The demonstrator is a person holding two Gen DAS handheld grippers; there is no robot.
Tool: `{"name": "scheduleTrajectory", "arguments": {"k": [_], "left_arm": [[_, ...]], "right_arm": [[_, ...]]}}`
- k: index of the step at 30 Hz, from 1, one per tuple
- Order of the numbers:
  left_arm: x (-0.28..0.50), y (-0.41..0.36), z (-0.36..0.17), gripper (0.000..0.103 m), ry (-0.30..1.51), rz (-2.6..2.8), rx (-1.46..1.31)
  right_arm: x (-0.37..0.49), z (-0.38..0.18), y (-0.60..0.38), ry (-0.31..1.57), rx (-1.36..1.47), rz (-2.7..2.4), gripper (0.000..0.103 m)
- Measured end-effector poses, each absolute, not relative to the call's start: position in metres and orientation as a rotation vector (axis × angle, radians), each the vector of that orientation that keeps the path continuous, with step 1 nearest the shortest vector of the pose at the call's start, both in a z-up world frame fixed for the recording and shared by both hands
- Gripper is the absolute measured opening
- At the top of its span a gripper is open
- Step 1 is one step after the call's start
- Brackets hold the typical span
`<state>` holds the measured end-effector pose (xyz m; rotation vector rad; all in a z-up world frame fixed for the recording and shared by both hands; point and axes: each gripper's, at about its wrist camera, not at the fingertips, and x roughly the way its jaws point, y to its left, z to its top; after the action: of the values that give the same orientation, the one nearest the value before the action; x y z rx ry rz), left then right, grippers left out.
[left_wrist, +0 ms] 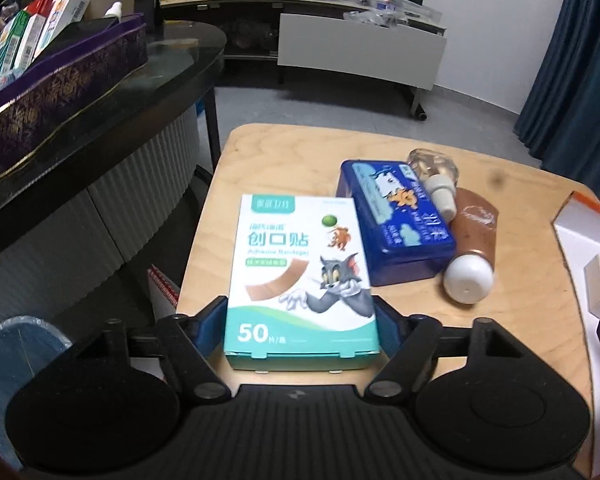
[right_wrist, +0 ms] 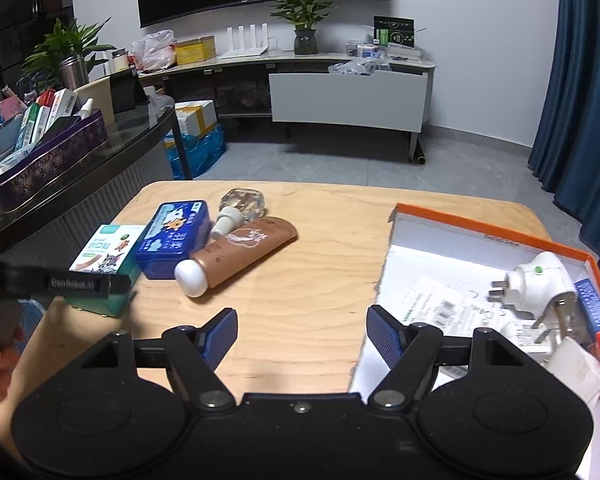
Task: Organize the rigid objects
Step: 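Grasp the teal bandage box with the left tool while the right tool grasps the brown lotion tube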
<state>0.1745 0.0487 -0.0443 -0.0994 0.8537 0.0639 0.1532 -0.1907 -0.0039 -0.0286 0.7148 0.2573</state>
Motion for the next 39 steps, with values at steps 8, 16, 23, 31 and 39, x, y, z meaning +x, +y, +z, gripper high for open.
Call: {"name": "scheduleTrajectory", "arguments": {"k": [8, 16, 23, 31, 39], "left_arm": [[0.191, 0.038, -0.048, 0.071, 0.799, 0.09, -0.032], [0.154, 0.037, -0.034, 0.071, 0.77, 0.04, -0.1], [0.138, 0.036, -0.031, 0.072, 0.738, -0.007, -0.145], [0.145, 0.042, -0.039, 0.072, 0.735, -0.018, -0.196], [0.144, 0.042, -0.04, 0.072, 0.733, -0.016, -0.205]], "right_arm": [[0.162, -0.005, -0.173, 0.749, -0.013, 0.281, 0.084], [0.204, -0.012, -0.142, 0.824, 0.122, 0.271, 0.084], [0.254, -0.027, -0.124, 0.888, 0.221, 0.202, 0.086], [0.25, -0.033, -0.133, 0.916, 0.13, 0.154, 0.083], [0.237, -0.037, -0.116, 0.837, -0.038, 0.191, 0.046]]}}
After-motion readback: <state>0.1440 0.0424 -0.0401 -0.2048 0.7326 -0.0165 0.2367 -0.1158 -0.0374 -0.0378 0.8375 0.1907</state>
